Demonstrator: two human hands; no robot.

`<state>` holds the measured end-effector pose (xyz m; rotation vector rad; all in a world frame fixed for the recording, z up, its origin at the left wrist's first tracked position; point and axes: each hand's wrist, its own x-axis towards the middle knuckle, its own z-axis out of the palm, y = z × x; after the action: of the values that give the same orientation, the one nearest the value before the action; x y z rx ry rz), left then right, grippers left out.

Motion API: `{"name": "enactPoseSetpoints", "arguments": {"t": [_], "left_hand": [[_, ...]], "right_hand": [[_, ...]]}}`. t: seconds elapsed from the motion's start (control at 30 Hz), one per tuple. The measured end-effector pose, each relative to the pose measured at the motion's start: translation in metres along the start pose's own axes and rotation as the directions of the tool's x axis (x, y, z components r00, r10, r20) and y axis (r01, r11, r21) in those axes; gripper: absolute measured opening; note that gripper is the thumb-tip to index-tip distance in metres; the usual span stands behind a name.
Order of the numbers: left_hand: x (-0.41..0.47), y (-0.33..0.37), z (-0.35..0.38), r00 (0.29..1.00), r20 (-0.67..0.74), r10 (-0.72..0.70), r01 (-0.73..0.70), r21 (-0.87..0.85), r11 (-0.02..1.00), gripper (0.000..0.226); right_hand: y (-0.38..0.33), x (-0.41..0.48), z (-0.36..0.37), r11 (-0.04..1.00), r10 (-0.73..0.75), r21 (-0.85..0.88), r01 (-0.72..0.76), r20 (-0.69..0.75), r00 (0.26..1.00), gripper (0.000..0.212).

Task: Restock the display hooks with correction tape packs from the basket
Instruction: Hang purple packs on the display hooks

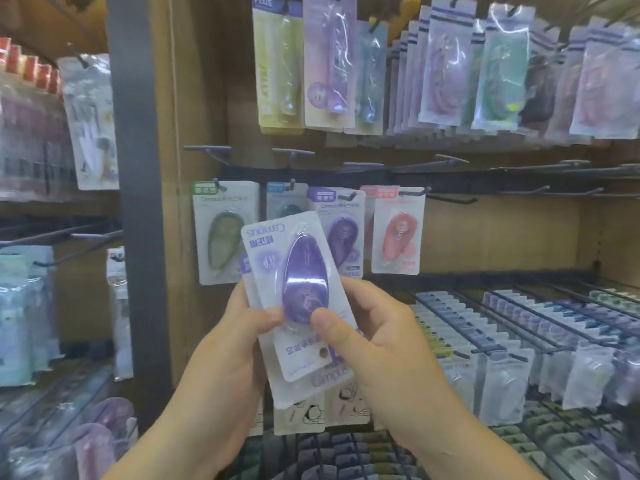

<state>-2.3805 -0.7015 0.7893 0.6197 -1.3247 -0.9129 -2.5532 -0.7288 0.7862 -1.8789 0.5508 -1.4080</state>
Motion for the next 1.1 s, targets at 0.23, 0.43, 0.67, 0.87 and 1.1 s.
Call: {"name": "enactPoseSetpoints", "arguments": {"t": [0.23,0.43,0.67,0.87,1.1], "left_hand": [[0.000,-0.025,0.033,0.994,-0.108,-0.031,0.028,-0.031,0.999,0.044],[0.009,-0.032,0.043,0.987,-0.160,0.006,-0.013,-0.045,0.999,0.051],[0.011,-0.034,0.042,0.950,-0.284,0.132,-0.125,0.041,0.991,0.048],[0.009,-0.026,0.032,0.906,-0.372,0.200,-0.155,0.148,0.977,0.043],[0.004,-0.021,0.024,0.907,-0.377,0.189,-0.145,0.142,0.979,0.039]], "right_hand": [[0.021,0.007,-0.031,0.982,0.081,0.167,-0.090,0.058,0.995,0.026],[0.029,0.011,-0.043,0.961,0.039,0.270,-0.051,0.047,0.998,0.026],[0.028,0.021,-0.050,0.962,0.012,0.272,-0.010,-0.008,1.000,0.023],[0.029,0.038,-0.053,0.992,-0.059,0.108,0.065,-0.054,0.997,0.022],[0.034,0.052,-0.043,0.995,-0.033,0.094,0.044,-0.113,0.993,0.018]]}}
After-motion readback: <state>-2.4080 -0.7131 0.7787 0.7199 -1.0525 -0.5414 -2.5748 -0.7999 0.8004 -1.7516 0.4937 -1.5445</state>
